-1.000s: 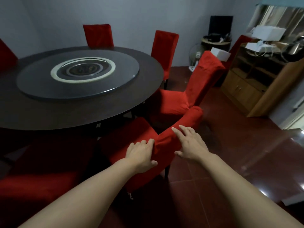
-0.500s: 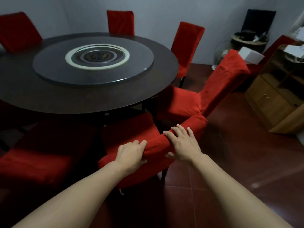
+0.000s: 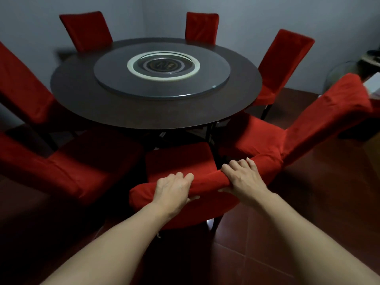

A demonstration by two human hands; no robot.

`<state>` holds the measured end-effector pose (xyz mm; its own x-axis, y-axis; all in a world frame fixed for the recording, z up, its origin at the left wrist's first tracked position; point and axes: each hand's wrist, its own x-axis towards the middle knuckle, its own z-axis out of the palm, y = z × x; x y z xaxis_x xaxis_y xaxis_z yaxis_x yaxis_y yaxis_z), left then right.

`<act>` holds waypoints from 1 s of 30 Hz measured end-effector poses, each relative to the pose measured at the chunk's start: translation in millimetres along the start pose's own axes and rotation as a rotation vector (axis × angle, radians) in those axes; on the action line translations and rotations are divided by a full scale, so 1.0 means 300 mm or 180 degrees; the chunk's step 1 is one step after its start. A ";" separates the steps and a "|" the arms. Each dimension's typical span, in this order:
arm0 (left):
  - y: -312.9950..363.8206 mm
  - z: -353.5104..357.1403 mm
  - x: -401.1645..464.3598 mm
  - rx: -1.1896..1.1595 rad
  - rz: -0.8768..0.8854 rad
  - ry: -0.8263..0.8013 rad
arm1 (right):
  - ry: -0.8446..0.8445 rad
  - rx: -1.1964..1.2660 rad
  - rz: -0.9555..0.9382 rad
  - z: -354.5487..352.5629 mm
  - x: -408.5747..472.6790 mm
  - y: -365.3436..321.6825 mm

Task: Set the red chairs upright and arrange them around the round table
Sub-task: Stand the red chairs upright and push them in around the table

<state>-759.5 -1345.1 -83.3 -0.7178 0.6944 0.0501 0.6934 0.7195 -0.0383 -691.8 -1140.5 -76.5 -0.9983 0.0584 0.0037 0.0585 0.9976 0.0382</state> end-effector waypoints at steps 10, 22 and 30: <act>0.035 0.051 -0.006 -0.0318 0.0613 0.0696 | -0.0192 -0.0048 0.0226 -0.015 -0.056 0.022; -0.079 0.072 0.038 -0.0139 0.1175 0.1064 | 0.0066 -0.0015 0.0136 0.003 -0.020 -0.011; -0.114 0.075 0.065 -0.0074 0.1154 0.1259 | 0.0403 0.0175 0.0241 0.046 0.014 -0.020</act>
<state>-798.6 -1356.1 -103.6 -0.3568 0.8394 0.4100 0.8969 0.4306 -0.1011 -696.3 -1145.7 -90.5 -0.9826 0.1317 0.1307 0.1299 0.9913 -0.0217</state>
